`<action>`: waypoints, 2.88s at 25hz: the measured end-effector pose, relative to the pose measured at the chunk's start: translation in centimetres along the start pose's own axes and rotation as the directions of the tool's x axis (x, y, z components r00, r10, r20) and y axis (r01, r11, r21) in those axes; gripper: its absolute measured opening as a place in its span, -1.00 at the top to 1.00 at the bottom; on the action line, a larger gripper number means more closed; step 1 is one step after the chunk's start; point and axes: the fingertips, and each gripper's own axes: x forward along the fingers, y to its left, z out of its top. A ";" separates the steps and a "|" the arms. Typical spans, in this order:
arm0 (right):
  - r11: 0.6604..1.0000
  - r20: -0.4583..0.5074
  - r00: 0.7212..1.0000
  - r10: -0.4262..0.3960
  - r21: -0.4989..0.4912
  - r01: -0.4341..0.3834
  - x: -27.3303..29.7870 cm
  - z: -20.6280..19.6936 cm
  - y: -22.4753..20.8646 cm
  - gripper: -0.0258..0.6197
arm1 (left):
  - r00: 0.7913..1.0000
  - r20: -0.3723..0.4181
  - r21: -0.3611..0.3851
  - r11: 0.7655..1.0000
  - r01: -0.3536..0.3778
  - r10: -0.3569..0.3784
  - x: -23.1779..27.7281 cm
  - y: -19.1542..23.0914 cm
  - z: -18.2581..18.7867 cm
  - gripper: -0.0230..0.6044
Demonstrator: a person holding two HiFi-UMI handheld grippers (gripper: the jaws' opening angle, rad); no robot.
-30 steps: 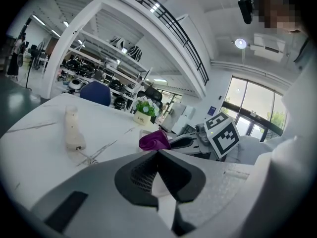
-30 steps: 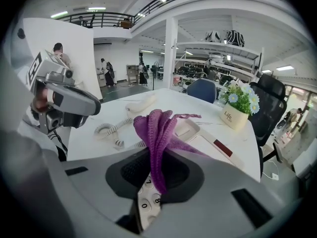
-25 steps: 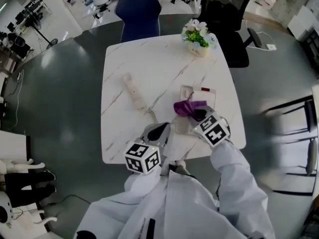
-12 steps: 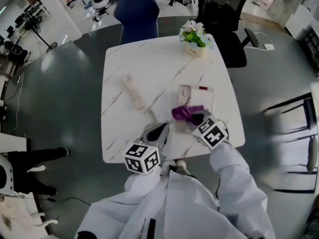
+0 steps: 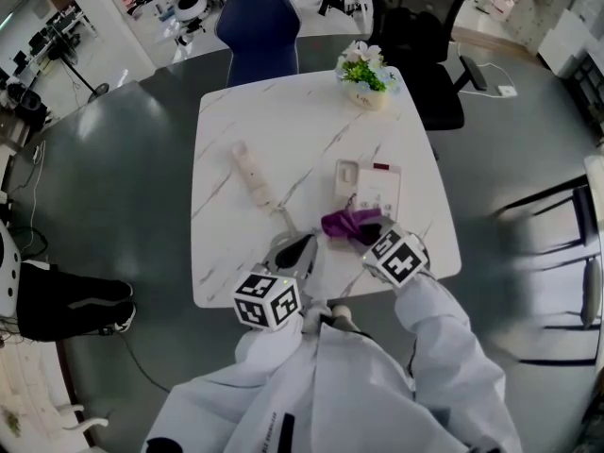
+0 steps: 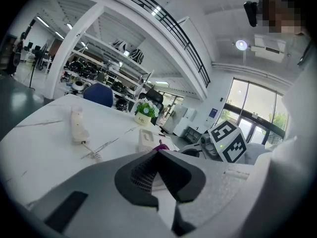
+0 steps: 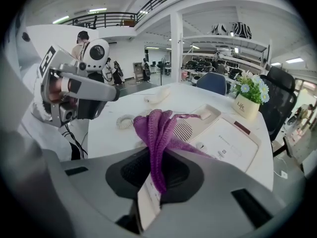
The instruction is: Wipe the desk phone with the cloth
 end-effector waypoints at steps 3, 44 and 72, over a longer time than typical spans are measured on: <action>1.000 -0.007 1.000 0.013 -0.002 -0.013 0.0 -0.5 0.6 0.80 | 1.000 0.001 0.000 1.000 0.000 0.000 0.0 -0.2 -0.1 0.93; 0.913 0.544 0.839 0.022 0.330 -0.238 -9.2 2.9 0.9 0.80 | 0.985 0.159 0.196 0.980 0.041 -0.073 -3.9 -2.8 6.7 0.94; 0.919 0.743 0.588 -0.319 0.394 0.000 -20.1 6.8 -4.8 0.80 | 0.938 0.346 0.292 0.953 -0.078 -0.029 -8.4 -1.6 13.7 0.94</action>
